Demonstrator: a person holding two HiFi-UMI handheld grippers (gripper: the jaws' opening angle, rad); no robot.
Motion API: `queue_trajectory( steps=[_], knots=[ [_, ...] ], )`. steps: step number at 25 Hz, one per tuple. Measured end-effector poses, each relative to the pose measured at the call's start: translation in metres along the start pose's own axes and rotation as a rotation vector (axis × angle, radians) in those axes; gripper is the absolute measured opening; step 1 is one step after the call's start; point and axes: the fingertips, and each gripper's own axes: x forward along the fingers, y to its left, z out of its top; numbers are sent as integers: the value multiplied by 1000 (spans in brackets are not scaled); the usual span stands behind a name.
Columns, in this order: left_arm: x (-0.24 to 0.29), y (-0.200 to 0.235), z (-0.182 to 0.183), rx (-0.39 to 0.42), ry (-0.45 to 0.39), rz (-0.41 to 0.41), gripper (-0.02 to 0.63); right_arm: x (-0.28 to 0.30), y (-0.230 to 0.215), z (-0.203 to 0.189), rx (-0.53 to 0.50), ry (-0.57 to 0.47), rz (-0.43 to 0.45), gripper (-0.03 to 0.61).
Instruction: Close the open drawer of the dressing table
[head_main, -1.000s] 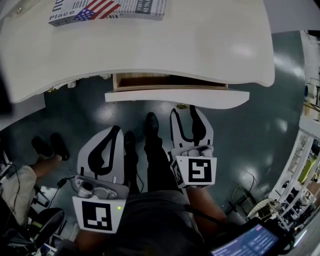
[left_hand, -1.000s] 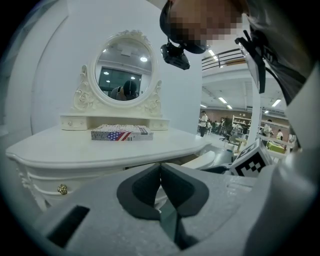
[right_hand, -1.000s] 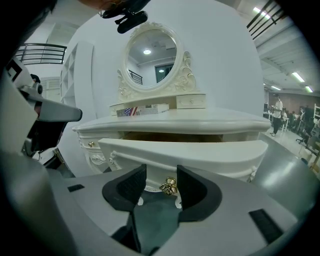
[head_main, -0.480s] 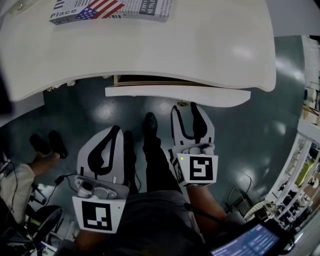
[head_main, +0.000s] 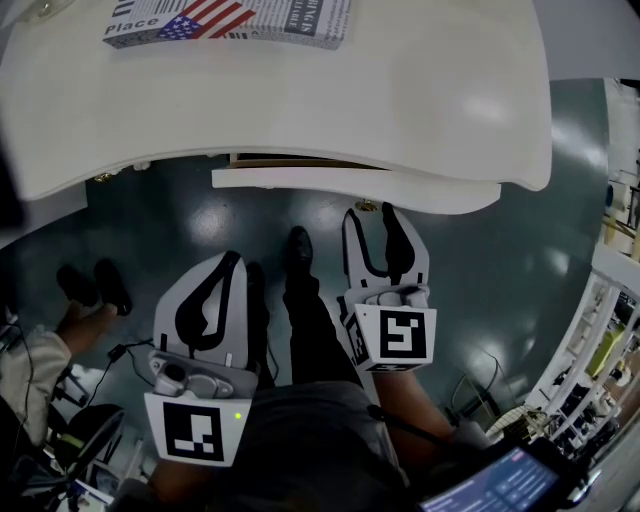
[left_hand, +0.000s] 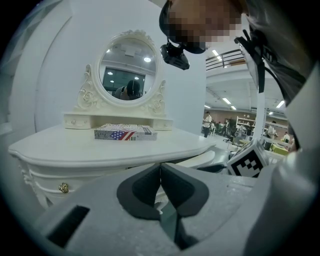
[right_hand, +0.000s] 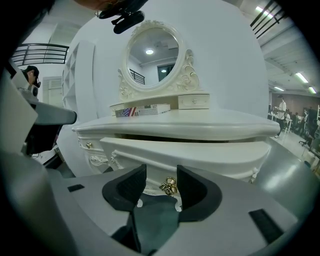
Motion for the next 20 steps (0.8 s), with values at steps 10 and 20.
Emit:
queue_trajectory(
  steps=[10, 20],
  knots=[
    [0, 1, 0, -6, -5, 9, 15, 5, -1, 2, 7, -3, -4, 176],
    [0, 4, 0, -9, -6, 22, 15, 12, -4, 5, 6, -6, -3, 176]
  ],
)
